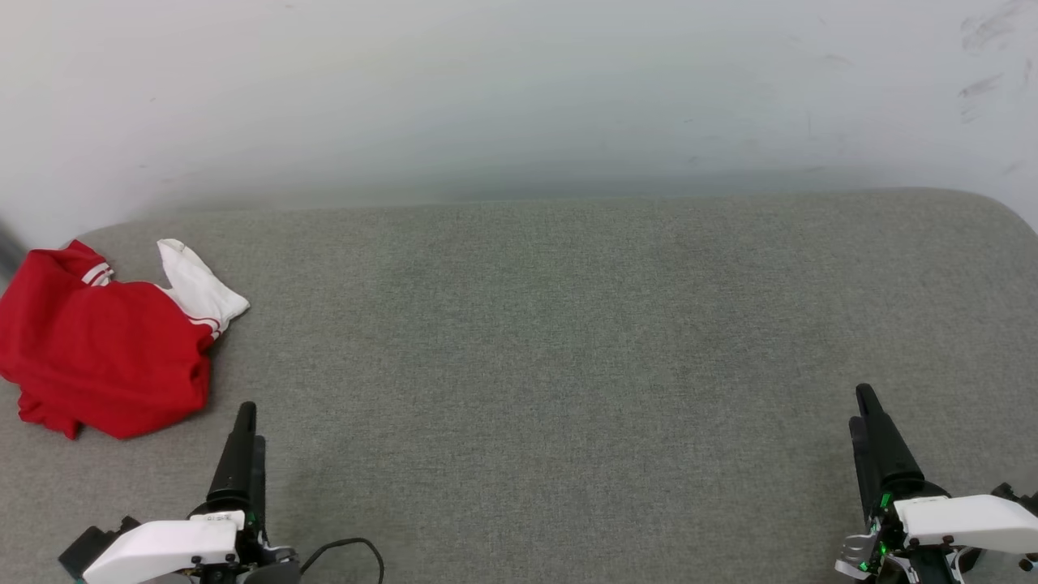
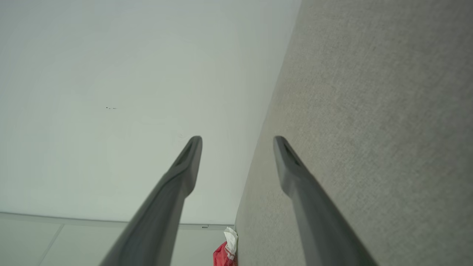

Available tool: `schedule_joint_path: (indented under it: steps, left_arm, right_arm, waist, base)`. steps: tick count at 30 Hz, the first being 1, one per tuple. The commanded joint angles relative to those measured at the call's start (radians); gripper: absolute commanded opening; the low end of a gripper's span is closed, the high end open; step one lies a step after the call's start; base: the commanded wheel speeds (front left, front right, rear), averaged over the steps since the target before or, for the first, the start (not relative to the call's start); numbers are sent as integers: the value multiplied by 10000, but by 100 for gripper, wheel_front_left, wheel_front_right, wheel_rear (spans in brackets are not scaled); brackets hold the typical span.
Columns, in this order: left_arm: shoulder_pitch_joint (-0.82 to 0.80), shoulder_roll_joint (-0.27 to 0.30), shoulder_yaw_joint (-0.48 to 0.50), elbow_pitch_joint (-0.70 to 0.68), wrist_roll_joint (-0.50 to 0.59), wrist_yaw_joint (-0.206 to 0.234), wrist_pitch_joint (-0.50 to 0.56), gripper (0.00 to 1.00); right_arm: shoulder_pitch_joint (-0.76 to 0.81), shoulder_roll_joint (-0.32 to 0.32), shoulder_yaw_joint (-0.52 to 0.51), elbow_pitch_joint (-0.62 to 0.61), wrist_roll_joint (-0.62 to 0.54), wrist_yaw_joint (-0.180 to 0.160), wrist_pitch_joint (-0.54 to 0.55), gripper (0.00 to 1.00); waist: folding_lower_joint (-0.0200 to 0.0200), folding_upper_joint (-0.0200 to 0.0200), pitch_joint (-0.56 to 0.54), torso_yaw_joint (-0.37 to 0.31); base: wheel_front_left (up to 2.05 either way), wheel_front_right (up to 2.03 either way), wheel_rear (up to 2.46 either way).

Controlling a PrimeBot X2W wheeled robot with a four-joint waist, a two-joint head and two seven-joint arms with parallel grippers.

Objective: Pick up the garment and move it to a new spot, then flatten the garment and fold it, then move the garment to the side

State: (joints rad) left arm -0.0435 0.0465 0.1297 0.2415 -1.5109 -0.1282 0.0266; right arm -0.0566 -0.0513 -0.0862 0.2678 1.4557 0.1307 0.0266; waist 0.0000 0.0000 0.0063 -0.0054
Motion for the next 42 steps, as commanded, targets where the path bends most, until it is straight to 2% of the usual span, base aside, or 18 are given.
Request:
schedule_joint_path:
  steps: [1,12,16,19,25,30,35,38,39,42]
  left_arm:
    - [-12,26,232,-240,352,-13,-143,100]
    - [-74,30,1149,-717,2140,-16,-586,100]
    - [-102,33,1328,-1126,3063,-7,-731,100]
    - [-85,33,1309,-1563,3835,159,-841,100]
    - [128,35,777,-2485,5444,750,-1045,100]
    - [351,35,66,-3109,6625,889,-1210,100]
    - [472,37,-519,-3287,7697,794,-1328,100]
    - [551,38,-1006,-3345,8737,840,-1451,100]
    - [551,38,-1006,-3345,8737,840,-1451,100]
    - [624,105,-1364,-3359,9529,1023,-1540,100]
  right_arm:
    - [-74,-1,-25,-220,-514,0,-138,100]
    - [-113,0,-241,-986,-3320,0,-581,100]
    - [-128,1,-145,-1478,-4541,0,-734,100]
    - [-104,0,-90,-1749,-5449,0,-839,100]
    - [-158,1,59,-2299,-7212,0,-1042,100]
    - [-148,2,140,-2616,-8527,0,-1202,100]
    - [-68,3,238,-2655,-9426,0,-1332,100]
    - [20,3,315,-2692,-10234,0,-1449,100]
    - [20,3,315,-2692,-10234,0,-1449,100]
    - [78,4,319,-2621,-10807,0,-1535,100]
  waist:
    - [0,0,5,-6]
    - [0,0,44,-37]
    - [0,0,67,-37]
    - [0,0,84,-41]
    - [0,0,124,-54]
    - [0,0,156,-62]
    - [0,0,162,-66]
    - [0,0,155,-75]
    - [0,0,155,-75]
    - [0,0,150,-82]
  base:
    - [0,0,0]
    - [0,0,0]
    - [0,0,0]
    - [0,0,0]
    - [0,0,0]
    - [0,0,0]
    - [0,0,0]
    - [0,0,0]
    - [0,0,0]
    - [0,0,0]
